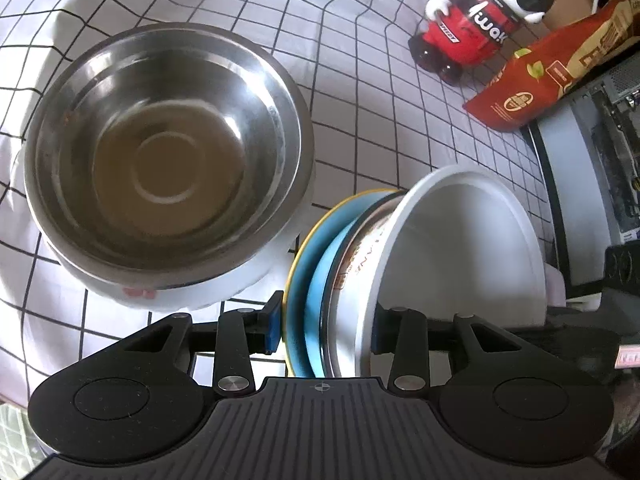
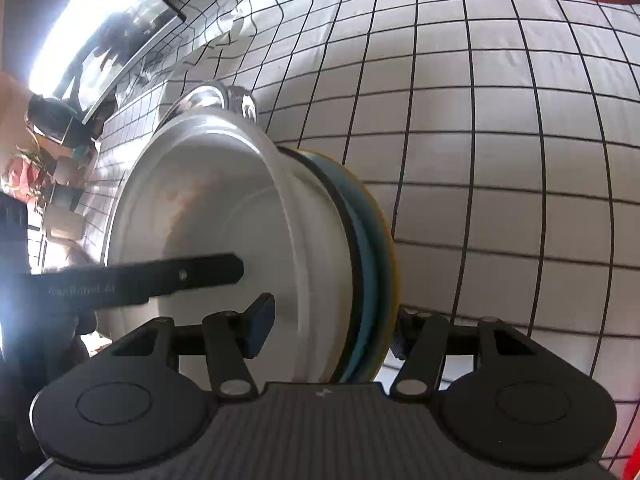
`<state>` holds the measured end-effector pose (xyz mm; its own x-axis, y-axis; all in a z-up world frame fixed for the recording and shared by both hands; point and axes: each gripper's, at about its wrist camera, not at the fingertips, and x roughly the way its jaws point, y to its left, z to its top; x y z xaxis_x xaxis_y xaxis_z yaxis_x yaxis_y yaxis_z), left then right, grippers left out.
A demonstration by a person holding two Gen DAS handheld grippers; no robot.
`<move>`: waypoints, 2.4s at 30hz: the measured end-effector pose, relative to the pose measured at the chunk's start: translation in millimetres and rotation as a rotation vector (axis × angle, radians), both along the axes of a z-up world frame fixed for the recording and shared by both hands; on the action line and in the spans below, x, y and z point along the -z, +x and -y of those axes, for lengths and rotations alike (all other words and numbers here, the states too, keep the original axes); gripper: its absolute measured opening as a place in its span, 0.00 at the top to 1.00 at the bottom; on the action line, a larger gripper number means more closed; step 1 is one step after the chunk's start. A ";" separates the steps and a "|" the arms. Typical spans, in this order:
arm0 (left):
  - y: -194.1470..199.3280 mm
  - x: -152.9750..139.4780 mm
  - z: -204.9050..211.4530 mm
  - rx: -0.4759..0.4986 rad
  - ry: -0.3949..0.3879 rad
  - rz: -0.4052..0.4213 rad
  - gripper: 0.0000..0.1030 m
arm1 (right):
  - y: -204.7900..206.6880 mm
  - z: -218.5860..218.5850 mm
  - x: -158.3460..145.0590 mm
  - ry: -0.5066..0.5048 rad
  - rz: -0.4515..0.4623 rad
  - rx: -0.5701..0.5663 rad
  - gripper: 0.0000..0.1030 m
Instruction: Organize plates and bowls
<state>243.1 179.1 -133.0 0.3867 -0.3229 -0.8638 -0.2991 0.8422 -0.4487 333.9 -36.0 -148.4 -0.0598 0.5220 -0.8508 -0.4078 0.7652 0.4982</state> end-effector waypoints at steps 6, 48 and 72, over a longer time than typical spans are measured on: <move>-3.4 1.0 -4.0 -0.027 -0.033 -0.011 0.62 | 4.0 -3.8 -5.8 -0.036 0.052 -0.014 0.44; 9.9 -0.2 14.4 0.125 0.052 -0.029 0.48 | -2.5 2.0 3.8 0.035 -0.040 0.054 0.44; 7.4 1.1 13.6 0.142 0.047 -0.032 0.49 | 1.5 -1.2 -0.1 0.030 0.000 0.042 0.43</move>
